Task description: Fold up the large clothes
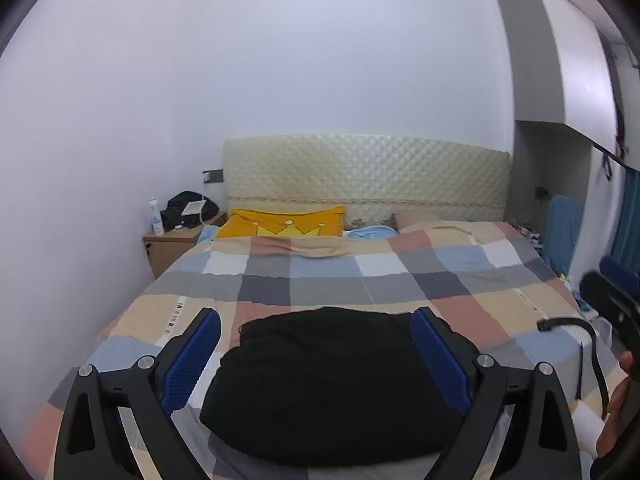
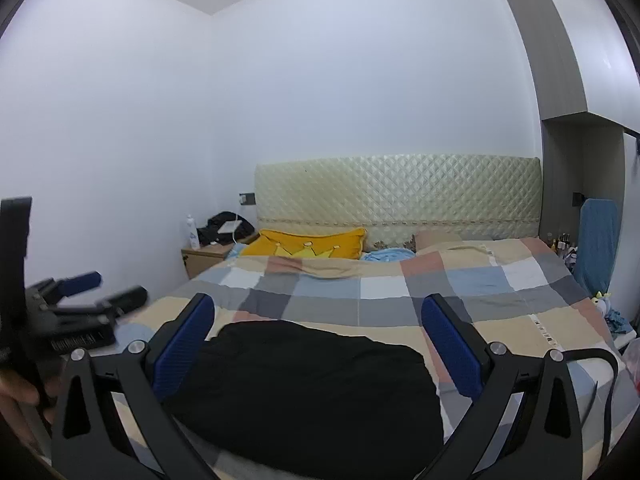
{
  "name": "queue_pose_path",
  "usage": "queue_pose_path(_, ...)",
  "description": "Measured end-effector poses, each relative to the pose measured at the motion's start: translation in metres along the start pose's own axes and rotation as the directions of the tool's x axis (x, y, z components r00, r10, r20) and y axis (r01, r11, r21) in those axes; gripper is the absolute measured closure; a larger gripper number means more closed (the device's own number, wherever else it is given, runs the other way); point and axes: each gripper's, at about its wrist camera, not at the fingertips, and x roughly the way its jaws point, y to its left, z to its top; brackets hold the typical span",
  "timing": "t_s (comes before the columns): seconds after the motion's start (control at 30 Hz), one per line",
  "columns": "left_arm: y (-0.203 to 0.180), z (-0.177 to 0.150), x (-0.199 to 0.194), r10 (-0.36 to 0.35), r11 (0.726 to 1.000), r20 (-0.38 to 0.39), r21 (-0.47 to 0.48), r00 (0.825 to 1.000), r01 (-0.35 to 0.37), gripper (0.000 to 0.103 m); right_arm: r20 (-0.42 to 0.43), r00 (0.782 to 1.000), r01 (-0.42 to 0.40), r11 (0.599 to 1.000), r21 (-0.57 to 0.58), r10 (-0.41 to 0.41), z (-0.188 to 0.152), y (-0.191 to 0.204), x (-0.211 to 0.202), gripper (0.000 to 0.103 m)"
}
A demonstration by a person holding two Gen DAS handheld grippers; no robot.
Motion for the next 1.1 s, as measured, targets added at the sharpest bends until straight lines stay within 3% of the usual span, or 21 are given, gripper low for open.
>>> queue_pose_path(0.13,-0.009,-0.012,-0.018,-0.036,0.999,-0.022,0.008,0.999,0.036,0.006,0.026,1.0,-0.014,1.0,0.022,0.014,-0.006,0.008,-0.026,0.0)
queue_pose_path(0.33,-0.018,-0.028,-0.045,0.043,0.998,0.006,0.038,0.999,-0.043,0.006,0.025,1.0,-0.002,0.999,0.051,0.0,-0.028,0.013,-0.047,0.0)
queue_pose_path(0.47,-0.014,-0.041,-0.049,-0.02,1.0,-0.033,0.004,0.999,0.02,0.006,-0.001,1.0,0.03,0.997,0.065,-0.03,-0.047,0.013,-0.054,0.0)
queue_pose_path(0.6,-0.009,-0.06,-0.033,0.01,1.0,-0.104,-0.021,0.995,-0.012,0.006,0.027,0.996,0.085,0.993,0.082,-0.087,-0.068,0.015,-0.064,0.0)
queue_pose_path(0.8,0.0,-0.089,-0.023,0.013,1.0,-0.163,-0.025,0.987,-0.017,0.006,-0.041,0.994,0.104,0.993,0.063,-0.102,-0.094,0.02,-0.059,0.0)
queue_pose_path(1.1,0.004,-0.108,-0.022,-0.003,1.0,-0.203,-0.013,0.979,0.001,0.006,-0.148,0.985,0.107,0.991,0.083,-0.094,-0.124,0.019,-0.054,0.0)
